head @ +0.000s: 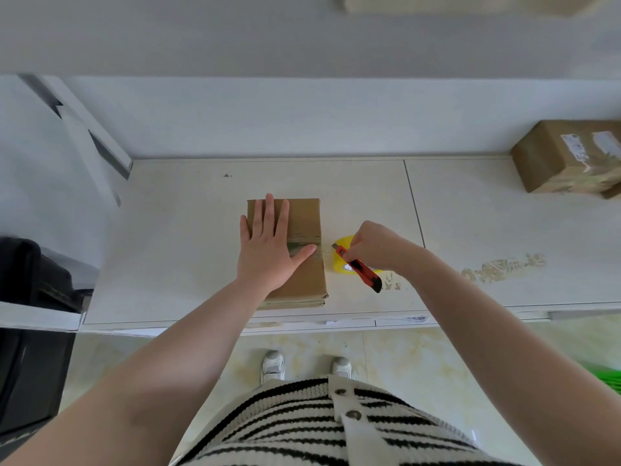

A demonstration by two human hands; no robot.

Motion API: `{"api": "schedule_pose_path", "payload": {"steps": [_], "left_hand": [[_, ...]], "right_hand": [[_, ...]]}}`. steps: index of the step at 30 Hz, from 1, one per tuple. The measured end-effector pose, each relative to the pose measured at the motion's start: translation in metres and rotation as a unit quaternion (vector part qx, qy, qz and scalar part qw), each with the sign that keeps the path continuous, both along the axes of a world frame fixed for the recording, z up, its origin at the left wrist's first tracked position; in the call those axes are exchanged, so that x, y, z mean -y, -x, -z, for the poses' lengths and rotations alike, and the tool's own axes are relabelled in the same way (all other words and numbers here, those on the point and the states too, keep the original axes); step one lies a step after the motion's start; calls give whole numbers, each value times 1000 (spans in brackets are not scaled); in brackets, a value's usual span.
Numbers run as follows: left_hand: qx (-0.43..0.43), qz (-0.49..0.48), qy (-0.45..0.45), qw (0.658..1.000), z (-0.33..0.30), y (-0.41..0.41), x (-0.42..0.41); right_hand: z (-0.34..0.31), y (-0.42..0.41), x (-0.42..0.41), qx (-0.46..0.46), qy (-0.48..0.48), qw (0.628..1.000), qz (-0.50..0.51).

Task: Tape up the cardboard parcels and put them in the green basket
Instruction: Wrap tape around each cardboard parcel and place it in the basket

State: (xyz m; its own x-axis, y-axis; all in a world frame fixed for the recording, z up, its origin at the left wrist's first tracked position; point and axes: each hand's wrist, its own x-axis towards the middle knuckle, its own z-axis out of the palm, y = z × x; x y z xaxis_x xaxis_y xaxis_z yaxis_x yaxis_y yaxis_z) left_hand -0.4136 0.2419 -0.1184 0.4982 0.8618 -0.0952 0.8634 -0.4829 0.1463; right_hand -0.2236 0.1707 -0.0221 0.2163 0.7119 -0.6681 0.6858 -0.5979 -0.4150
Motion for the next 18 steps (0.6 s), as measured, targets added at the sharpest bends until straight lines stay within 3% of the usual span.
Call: {"api": "schedule_pose_path", "payload": {"steps": [9,13,15,18], "left_hand": [[-1,-1,5,1000,-4,0,1],[6,0,3,1000,-4,1,2],[6,0,3,1000,-3,1,2],[-4,0,2,1000,-2,0,1]], "right_hand": [[7,11,1,94,-42,992,-67],[11,-2,9,-24,-133,988,70],[15,-21,15,-109,-197,953,202],[35,-63,27,-95,-234,907,337]]}}
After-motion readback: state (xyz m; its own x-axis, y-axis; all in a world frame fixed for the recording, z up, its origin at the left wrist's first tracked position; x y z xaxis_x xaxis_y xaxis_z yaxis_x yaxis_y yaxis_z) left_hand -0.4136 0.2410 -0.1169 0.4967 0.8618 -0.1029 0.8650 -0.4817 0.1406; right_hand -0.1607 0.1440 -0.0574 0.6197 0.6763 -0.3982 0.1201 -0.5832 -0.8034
